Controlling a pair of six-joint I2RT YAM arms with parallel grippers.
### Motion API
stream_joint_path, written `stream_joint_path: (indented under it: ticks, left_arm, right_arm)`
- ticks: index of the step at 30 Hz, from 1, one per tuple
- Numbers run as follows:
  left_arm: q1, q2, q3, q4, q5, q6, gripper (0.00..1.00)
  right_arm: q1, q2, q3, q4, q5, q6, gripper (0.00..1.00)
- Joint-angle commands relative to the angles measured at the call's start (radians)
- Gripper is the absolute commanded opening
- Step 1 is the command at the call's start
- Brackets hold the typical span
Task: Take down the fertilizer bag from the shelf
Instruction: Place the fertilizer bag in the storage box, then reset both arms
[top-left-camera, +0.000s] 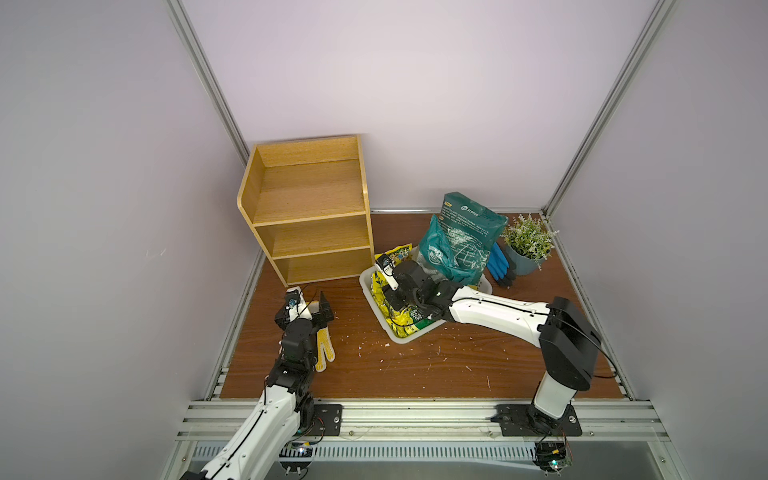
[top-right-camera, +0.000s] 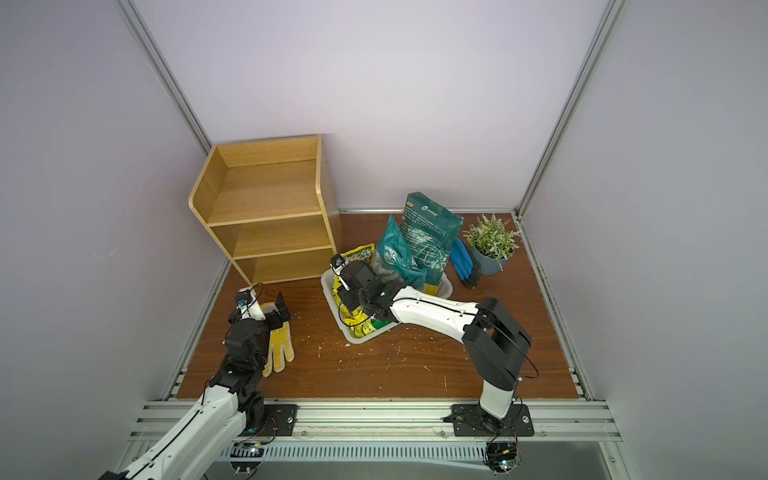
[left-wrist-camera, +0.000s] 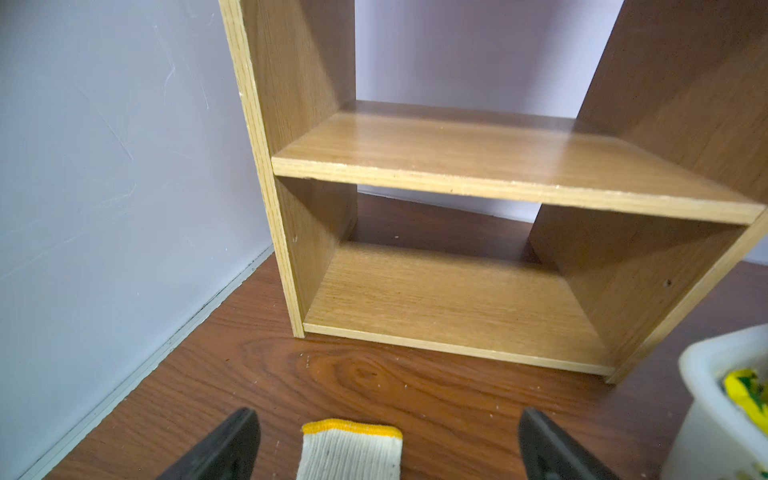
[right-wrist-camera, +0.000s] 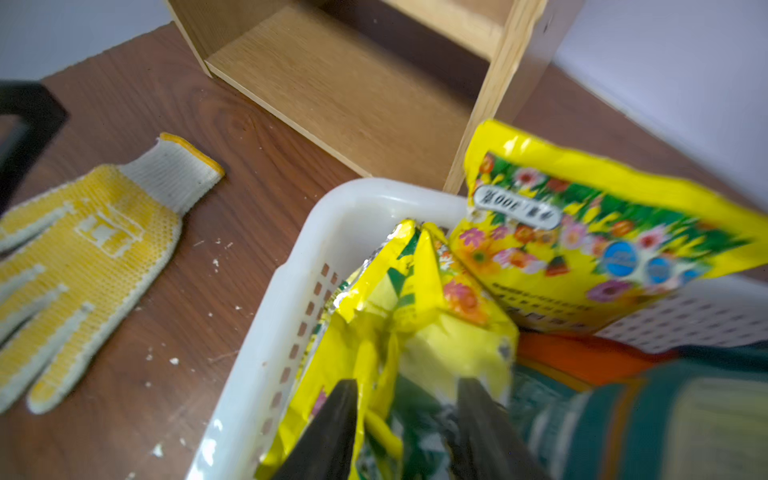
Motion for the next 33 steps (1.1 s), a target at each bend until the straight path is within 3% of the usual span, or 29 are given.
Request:
stream_joint_path:
  ticks: [1, 8, 14, 16, 20, 24, 27, 29, 33]
  left_arm:
    - [0.009, 0.088, 0.008, 0.206, -0.017, 0.08, 1.0]
    - [0.072, 0.356, 0.047, 0.406, 0.058, 0.075, 1.0]
    - [0.137, 0.633, 0.117, 0.571, 0.081, 0.067, 0.99]
    - [0.141, 0.687, 0.155, 0.582, 0.147, 0.095, 0.99]
    - [0.143, 0.743, 0.208, 0.55, 0.251, 0.151, 0.99]
    - [0.144, 0.698, 0.17, 0.569, 0.277, 0.159, 0.99]
    - [0.144, 0.701, 0.16, 0.6, 0.234, 0.159, 0.99]
    - [0.144, 0.73, 0.137, 0.71, 0.193, 0.192, 0.99]
    - [0.15, 0.919, 0.131, 0.906, 0.101, 0.164, 0.99]
  right_arm:
    - [-0.012, -0.185, -0.018, 0.073, 0.091, -0.086, 0.6]
    - [-0.137, -0.516, -0.256, 0.226, 0.206, -0.163, 0.8]
    - [-0.332, -0.697, -0.516, 0.306, 0.354, -0.207, 0.85]
    - [-0.411, -0.742, -0.615, 0.362, 0.375, -0.19, 0.85]
    - [-0.609, -0.803, -0.795, 0.457, 0.341, -0.049, 0.84]
    - [-0.718, -0.829, -0.934, 0.578, 0.36, 0.037, 0.84]
    - [-0.819, -0.799, -1.002, 0.654, 0.27, 0.092, 0.84]
    - [-0.873, -0.726, -1.061, 0.817, 0.109, 0.063, 0.83]
    - [-0.895, -0.532, -1.09, 1.073, -0.028, 0.037, 0.84]
